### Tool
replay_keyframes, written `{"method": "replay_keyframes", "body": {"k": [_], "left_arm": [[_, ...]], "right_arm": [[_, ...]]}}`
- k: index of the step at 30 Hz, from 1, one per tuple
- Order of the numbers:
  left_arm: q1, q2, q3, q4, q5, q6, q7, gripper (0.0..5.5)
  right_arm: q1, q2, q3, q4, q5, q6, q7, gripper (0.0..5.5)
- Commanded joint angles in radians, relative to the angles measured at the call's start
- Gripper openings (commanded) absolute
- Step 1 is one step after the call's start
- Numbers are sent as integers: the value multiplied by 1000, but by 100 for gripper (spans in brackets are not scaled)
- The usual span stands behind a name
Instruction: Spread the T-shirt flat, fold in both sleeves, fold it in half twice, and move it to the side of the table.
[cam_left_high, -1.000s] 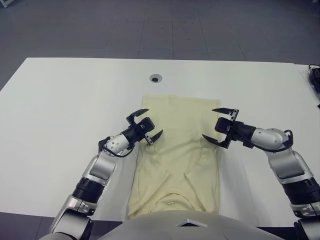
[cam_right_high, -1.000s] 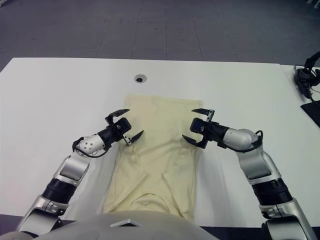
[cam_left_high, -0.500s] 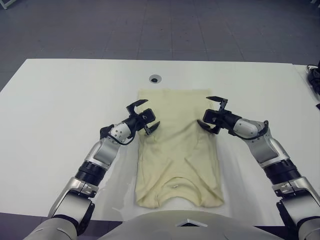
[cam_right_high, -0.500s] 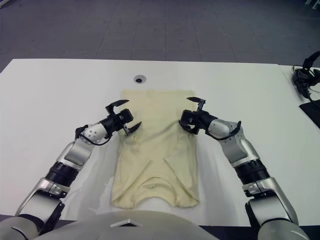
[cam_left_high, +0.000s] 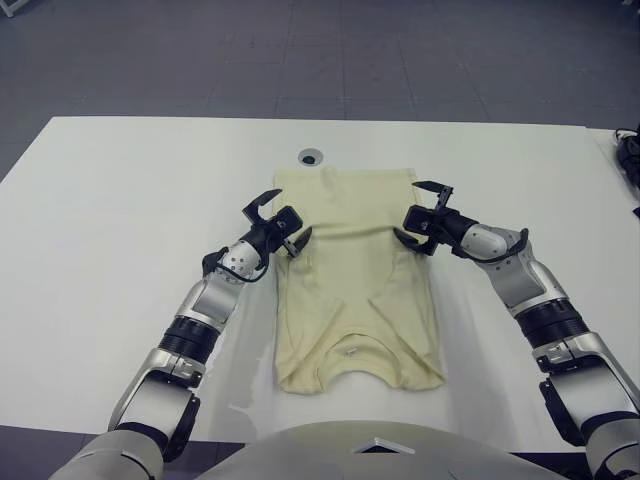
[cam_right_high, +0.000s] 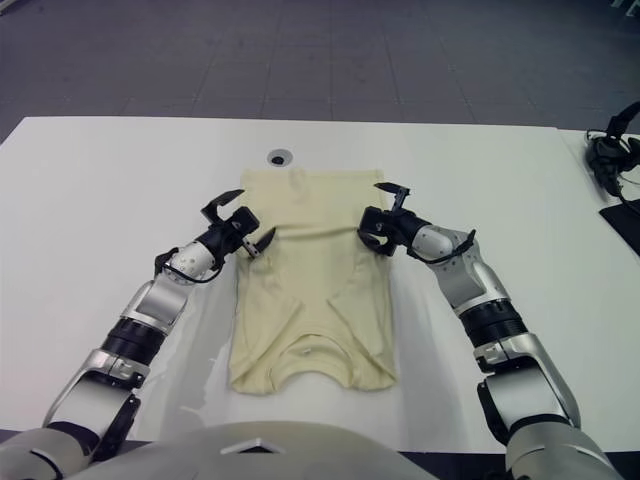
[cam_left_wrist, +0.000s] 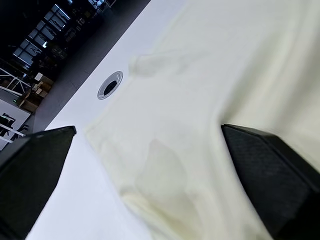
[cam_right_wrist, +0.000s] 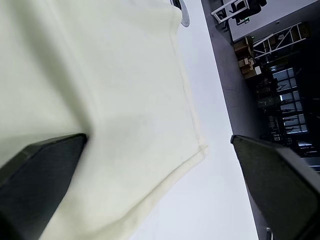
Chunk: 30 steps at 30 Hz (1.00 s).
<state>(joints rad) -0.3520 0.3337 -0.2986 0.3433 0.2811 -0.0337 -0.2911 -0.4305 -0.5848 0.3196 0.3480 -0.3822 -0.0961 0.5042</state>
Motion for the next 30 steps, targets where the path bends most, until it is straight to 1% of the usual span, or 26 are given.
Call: {"method": "replay_keyframes", "body": {"k": [1,5,9,14,17,19,21,24,27,30], "left_arm": [[11,-11,2,23,-7,-28,-12,540],[31,-19,4,-23,-33,-52,-40,540],[35,-18,40,-95,-61,-117,-23,540],[43,-5,115,-257,-162,-138,-68,540],[82,37,160,-415,-223,-107,-119,540],[144,108,167,-543,-260,-108,-204,540],[253,230,165,-674,-264,-104,-320,540],[438,386,194,-810,-227,-109,-430,540],[658,499,240,-961,-242,-116,-520,540],[832,567,254,-1077,-229,-100,-582,540]], "right_arm": [[26,3,-11,-27,23,43,46,539],[49,-11,-63,-116,75,86,69,539],[91,-38,-126,-248,111,133,90,539],[161,-93,-275,-498,221,230,143,539],[225,-123,-370,-673,310,303,183,539],[316,-146,-426,-803,375,343,228,539],[460,-165,-484,-938,439,359,279,539],[703,-175,-555,-1065,452,334,327,539],[914,-166,-601,-1130,458,287,374,539],[1105,-161,-615,-1183,451,242,420,539]]}}
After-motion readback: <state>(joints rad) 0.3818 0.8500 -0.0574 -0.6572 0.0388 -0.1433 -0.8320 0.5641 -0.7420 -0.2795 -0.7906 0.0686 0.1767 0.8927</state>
